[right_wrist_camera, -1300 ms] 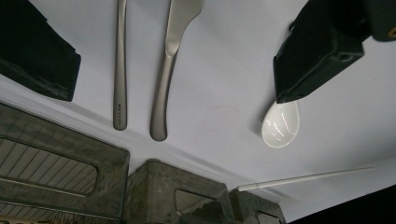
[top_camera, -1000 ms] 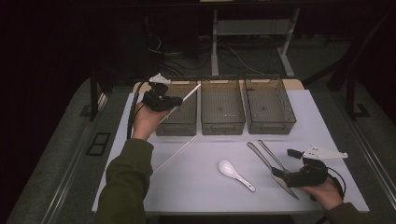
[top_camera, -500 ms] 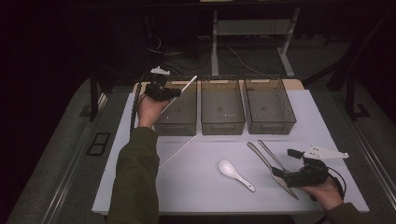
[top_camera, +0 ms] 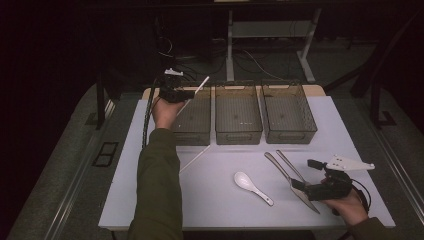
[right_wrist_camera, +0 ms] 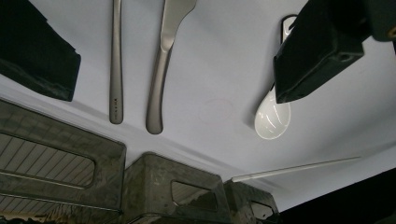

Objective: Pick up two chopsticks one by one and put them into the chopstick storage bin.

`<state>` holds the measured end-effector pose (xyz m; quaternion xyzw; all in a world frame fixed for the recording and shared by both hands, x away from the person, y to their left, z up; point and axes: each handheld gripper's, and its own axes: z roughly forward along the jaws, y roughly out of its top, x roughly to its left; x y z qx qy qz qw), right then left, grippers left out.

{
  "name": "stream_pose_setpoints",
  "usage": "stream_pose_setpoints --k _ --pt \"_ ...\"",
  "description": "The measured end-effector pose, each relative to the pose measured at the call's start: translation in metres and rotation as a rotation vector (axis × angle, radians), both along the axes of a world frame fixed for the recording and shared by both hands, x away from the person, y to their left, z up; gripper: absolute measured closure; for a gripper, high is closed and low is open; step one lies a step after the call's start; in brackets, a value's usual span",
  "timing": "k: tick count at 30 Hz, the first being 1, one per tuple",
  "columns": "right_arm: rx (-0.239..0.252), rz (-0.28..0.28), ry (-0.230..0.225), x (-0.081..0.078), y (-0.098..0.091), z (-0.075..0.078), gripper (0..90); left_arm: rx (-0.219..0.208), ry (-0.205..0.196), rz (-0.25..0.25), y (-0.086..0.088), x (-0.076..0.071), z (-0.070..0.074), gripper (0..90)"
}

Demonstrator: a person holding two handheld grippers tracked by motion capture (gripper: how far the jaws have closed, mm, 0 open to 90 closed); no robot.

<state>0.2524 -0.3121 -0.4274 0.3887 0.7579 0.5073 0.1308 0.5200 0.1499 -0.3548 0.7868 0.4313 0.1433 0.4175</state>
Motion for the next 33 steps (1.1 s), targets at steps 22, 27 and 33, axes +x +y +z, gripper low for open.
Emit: stream_pose_setpoints --k 22,27,33 --pt "0.007 -0.008 -0.003 -0.002 -0.002 0.002 0.7 0.182 0.105 0.075 -0.012 0.005 -0.024 83.3" --pt "0.006 -0.008 -0.003 -0.002 -0.002 0.002 0.7 0.184 0.112 0.088 -0.009 0.005 -0.026 82.4" --pt "0.007 -0.009 -0.003 -0.002 -0.002 0.002 0.7 0.182 0.098 0.093 -0.008 0.004 -0.024 78.8"
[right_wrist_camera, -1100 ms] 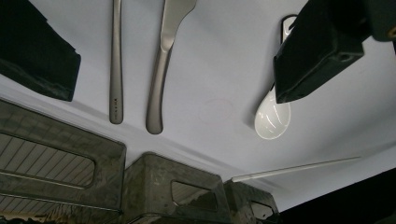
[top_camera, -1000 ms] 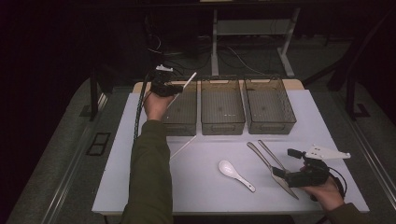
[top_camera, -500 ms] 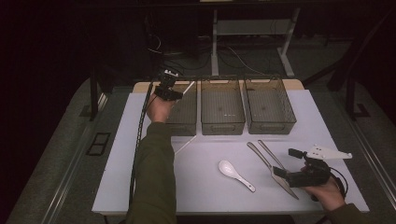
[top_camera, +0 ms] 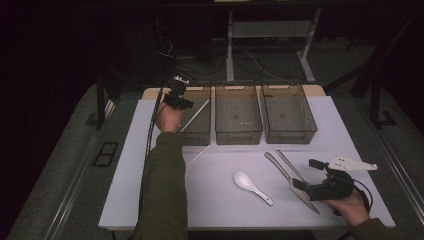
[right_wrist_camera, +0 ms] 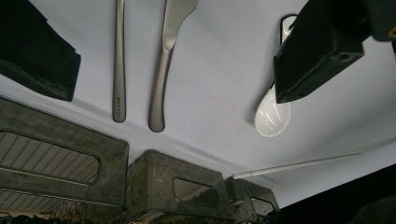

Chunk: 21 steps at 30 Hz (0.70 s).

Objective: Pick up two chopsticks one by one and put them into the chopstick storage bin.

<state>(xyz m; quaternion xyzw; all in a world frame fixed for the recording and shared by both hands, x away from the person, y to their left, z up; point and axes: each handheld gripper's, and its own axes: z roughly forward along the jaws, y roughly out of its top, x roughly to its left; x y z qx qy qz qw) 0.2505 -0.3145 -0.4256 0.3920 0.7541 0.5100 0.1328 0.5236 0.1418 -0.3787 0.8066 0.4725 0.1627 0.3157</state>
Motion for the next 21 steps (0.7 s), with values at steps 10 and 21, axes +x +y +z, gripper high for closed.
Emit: stream_pose_setpoints --k 10,21 --pt "-0.003 -0.001 -0.001 0.000 0.000 0.000 0.7 -0.046 -0.036 -0.075 -0.003 -0.016 0.020 64.5" --pt "-0.007 -0.005 -0.001 0.000 0.000 0.000 0.7 -0.062 -0.059 -0.207 -0.003 -0.054 0.048 47.5"
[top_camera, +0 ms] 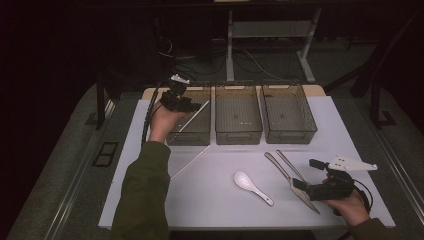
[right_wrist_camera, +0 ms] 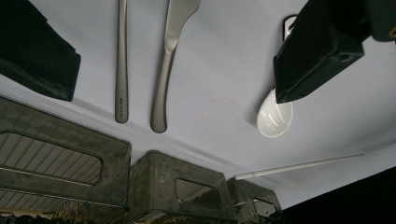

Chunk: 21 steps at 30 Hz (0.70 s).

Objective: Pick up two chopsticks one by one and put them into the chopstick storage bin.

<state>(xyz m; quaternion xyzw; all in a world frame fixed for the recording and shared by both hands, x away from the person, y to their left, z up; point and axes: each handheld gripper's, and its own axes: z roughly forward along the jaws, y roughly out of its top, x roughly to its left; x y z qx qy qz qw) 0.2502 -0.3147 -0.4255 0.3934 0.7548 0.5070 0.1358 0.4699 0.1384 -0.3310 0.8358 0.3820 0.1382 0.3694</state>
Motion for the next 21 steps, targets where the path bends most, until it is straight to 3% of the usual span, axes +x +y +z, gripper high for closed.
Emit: stream_pose_setpoints --k 7,12,21 --pt "0.000 -0.003 0.000 0.000 -0.001 0.000 0.7 -0.019 -0.035 -0.060 0.002 -0.030 0.007 41.7" --pt "-0.002 -0.004 -0.002 0.000 -0.001 -0.001 0.7 -0.078 -0.040 -0.084 0.002 -0.054 0.004 39.7" --pt "-0.003 -0.006 0.001 0.000 0.000 -0.001 0.7 -0.087 -0.075 -0.130 0.006 -0.093 -0.006 38.0"
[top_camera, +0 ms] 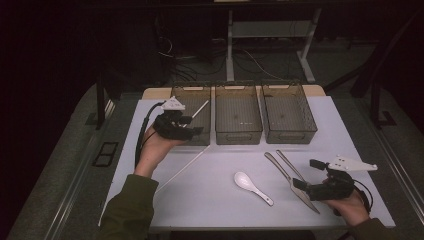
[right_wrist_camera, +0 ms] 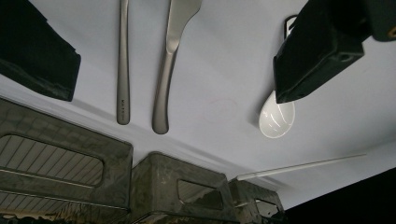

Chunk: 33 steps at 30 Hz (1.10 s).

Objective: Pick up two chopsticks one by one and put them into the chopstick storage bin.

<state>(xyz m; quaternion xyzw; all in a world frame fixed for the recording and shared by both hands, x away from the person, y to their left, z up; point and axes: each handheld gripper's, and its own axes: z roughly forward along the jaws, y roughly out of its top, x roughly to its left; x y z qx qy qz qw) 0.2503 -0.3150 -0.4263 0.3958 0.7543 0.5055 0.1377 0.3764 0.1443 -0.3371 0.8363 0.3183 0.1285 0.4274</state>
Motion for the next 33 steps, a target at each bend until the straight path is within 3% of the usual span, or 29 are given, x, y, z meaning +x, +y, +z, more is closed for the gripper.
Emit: stream_pose_setpoints --k 11,18,21,26,33 --pt "-0.001 -0.004 0.001 0.000 0.000 0.000 0.7 -0.013 -0.011 -0.023 0.006 -0.033 -0.023 36.8" --pt "-0.003 -0.004 -0.003 0.000 0.000 0.000 0.7 -0.015 -0.005 -0.019 0.013 -0.048 -0.050 46.4" --pt "-0.005 -0.003 -0.003 -0.001 0.000 0.000 0.7 0.009 -0.010 -0.012 0.016 -0.054 -0.058 52.3" --pt "-0.005 -0.002 -0.001 -0.001 0.000 0.000 0.7 0.033 -0.002 -0.005 0.019 -0.058 -0.068 60.3" --pt "-0.007 0.003 -0.002 -0.001 0.000 0.000 0.7 0.070 0.031 0.005 0.023 -0.050 -0.082 68.8"
